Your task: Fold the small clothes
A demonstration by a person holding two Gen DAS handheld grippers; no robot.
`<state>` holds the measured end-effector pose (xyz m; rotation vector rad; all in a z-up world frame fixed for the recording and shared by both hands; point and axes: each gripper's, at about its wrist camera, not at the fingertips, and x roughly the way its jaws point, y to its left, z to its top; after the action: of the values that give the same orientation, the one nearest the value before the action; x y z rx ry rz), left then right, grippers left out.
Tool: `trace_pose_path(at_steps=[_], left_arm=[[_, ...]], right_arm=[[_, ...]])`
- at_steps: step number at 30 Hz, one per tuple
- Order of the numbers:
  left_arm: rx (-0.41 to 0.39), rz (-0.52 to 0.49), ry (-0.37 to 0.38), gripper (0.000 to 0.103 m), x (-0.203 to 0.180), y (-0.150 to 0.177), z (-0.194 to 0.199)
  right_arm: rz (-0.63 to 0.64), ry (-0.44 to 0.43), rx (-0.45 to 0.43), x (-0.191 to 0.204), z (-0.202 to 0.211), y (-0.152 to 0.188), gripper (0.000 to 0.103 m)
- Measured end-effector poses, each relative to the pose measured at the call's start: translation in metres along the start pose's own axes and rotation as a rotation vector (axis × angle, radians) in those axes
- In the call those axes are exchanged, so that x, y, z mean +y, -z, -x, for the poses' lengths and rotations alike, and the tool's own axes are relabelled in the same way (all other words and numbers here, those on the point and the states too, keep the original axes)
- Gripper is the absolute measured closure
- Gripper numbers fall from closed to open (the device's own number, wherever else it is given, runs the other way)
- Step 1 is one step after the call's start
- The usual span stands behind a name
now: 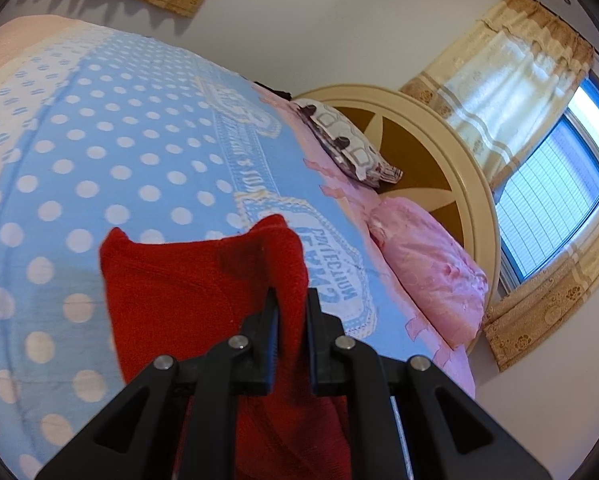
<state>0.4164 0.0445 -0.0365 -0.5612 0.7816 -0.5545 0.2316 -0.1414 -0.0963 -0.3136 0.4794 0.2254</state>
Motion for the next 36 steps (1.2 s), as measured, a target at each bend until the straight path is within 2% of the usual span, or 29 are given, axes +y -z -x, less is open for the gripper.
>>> trace_pose_path(at_steps=[14, 23, 25, 29, 36], left_arm=[[0.104, -0.079, -0.023, 0.091, -0.036, 0.015, -0.069], [0.176, -0.142, -0.091, 0.091, -0.043, 0.032, -0.103], [0.184, -0.178, -0.128, 0.090, -0.048, 0.036, -0.109], [0.179, -0.227, -0.140, 0.087, -0.058, 0.042, -0.108], [0.134, -0.289, -0.149, 0.085, -0.065, 0.047, -0.080]], right_arm=[[-0.133, 0.000, 0.110, -0.048, -0.008, 0.021, 0.097], [-0.317, -0.143, 0.222, -0.082, -0.023, 0.038, 0.097], [-0.347, -0.170, 0.253, -0.087, -0.027, 0.042, 0.097], [-0.416, -0.213, 0.295, -0.097, -0.034, 0.051, 0.097], [-0.446, -0.231, 0.322, -0.100, -0.036, 0.059, 0.097]])
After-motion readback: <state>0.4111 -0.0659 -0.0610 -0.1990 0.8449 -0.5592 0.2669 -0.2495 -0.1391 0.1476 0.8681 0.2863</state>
